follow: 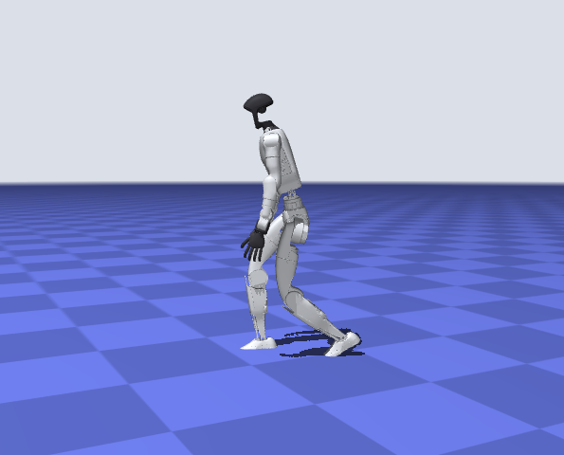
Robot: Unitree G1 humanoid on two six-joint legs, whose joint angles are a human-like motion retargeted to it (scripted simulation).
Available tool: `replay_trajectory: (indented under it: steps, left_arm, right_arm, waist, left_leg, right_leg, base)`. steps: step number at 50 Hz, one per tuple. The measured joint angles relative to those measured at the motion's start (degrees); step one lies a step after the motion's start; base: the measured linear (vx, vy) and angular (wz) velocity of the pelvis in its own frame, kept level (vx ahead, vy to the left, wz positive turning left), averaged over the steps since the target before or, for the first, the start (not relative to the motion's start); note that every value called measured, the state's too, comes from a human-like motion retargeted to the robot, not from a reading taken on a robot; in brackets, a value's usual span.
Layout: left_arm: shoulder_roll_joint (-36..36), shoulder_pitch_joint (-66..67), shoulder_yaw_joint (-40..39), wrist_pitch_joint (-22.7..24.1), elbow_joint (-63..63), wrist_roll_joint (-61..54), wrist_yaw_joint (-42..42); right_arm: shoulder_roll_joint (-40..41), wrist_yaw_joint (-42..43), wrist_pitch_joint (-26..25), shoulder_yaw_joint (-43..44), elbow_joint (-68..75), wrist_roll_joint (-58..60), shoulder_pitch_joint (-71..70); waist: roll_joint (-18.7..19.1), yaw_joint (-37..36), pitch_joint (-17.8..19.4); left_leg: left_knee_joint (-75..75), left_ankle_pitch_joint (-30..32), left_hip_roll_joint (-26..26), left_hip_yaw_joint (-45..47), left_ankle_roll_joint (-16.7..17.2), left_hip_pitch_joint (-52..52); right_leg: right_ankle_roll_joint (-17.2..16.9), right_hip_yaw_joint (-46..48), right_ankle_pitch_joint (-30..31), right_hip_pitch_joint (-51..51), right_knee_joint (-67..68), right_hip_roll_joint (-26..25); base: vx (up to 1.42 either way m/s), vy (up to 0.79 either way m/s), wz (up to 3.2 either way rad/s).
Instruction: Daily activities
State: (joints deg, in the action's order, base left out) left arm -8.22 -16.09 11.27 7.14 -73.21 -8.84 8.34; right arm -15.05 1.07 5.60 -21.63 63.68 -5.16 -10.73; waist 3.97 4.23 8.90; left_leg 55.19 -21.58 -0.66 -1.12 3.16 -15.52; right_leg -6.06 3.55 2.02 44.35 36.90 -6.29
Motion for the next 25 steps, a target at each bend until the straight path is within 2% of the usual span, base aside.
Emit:
replay_trajectory:
  steps: [3,5,8,12,15,17,20,23,25]
  left_arm:
    - [0.15,-0.43,-0.75,-0.43,0.69,-0.85,0.59]
    - [0.18,-1.08,-1.14,-0.86,1.34,-1.47,0.83]
    - [0.30,-1.44,-1.06,-1.43,2.75,-2.29,1.12]
    - [-0.09,-4.03,-1.65,-2.28,3.70,-3.86,0.78]
    - [-0.31,-4.88,-1.98,-2.32,4.01,-5.10,1.00]
    - [-0.26,-5.02,-2.03,-2.28,3.62,-5.93,1.29]
    - [0.02,-5.46,-1.76,-2.31,2.27,-7.25,1.98]
    - [0.01,-6.04,-1.55,-2.60,0.67,-7.99,3.15]
    - [0.11,-5.33,-1.46,-2.78,0.03,-8.18,3.97]
  right_arm:
    - [-0.42,1.54,0.29,-0.08,-0.04,0.00,-0.68]
    - [-0.97,2.40,0.30,0.08,-0.09,0.10,-1.51]
    - [-1.84,3.80,0.26,0.48,-0.75,0.51,-2.23]
    - [-3.31,4.95,0.04,1.75,-1.93,0.29,-5.34]
    - [-3.83,5.67,0.20,2.44,-3.01,-0.65,-7.32]
    - [-3.76,5.84,0.31,2.47,-3.46,-1.87,-8.32]
    - [-3.22,5.50,0.28,2.39,-3.67,-3.90,-9.88]
    - [-2.04,4.91,-0.16,1.89,-3.77,-4.84,-11.70]
    - [-0.84,4.78,-0.27,1.28,-4.17,-4.96,-11.76]
  waist:
    - [0.93,-0.03,0.96]
    - [1.10,-0.47,1.38]
    - [0.51,-1.85,0.98]
    - [-1.58,-3.88,1.04]
    - [-3.45,-5.75,1.08]
    - [-4.47,-7.10,0.82]
    - [-6.01,-8.63,-0.37]
    - [-7.97,-8.84,-2.16]
    - [-8.69,-8.94,-3.72]
  left_leg:
    - [11.15,8.42,2.19,-1.29,3.51,-2.38]
    - [18.46,13.05,3.72,-1.71,4.45,-5.46]
    - [27.41,13.50,7.47,-0.95,1.64,-11.94]
    - [29.31,7.88,11.32,0.61,-4.29,-21.72]
    - [20.94,4.78,11.03,1.73,-5.52,-26.95]
    - [10.72,5.38,9.68,2.21,-4.25,-28.57]
    - [-8.88,10.61,6.30,1.87,-0.92,-29.07]
    - [-28.59,19.18,2.12,0.32,1.56,-26.86]
    - [-31.90,21.56,0.51,-0.77,2.04,-27.33]
  right_leg:
    - [3.54,0.30,-6.45,-2.87,3.06,-2.31]
    - [5.60,0.15,-10.71,-4.76,4.52,-3.53]
    - [7.44,-0.65,-16.64,-7.64,6.06,-4.80]
    - [8.30,-2.30,-22.29,-13.90,4.22,-4.75]
    - [8.15,-4.15,-24.46,-20.26,0.98,-3.99]
    - [7.48,-5.16,-24.31,-24.47,-1.93,-3.28]
    - [5.41,-6.60,-22.78,-29.56,-6.86,-1.81]
    - [2.79,-8.76,-22.25,-32.22,-8.86,0.10]
    - [1.45,-9.81,-23.45,-32.49,-6.06,0.59]
  base:
    - [0.54,-0.12,0.09]
    - [0.53,-0.12,0.09]
    - [0.54,-0.12,0.09]
    - [0.56,-0.09,0.14]
    - [0.63,-0.01,-0.05]
    - [0.68,0.06,-0.30]
    - [0.71,0.13,-0.27]
    - [0.73,0.19,-0.05]
    - [0.73,0.22,-0.09]
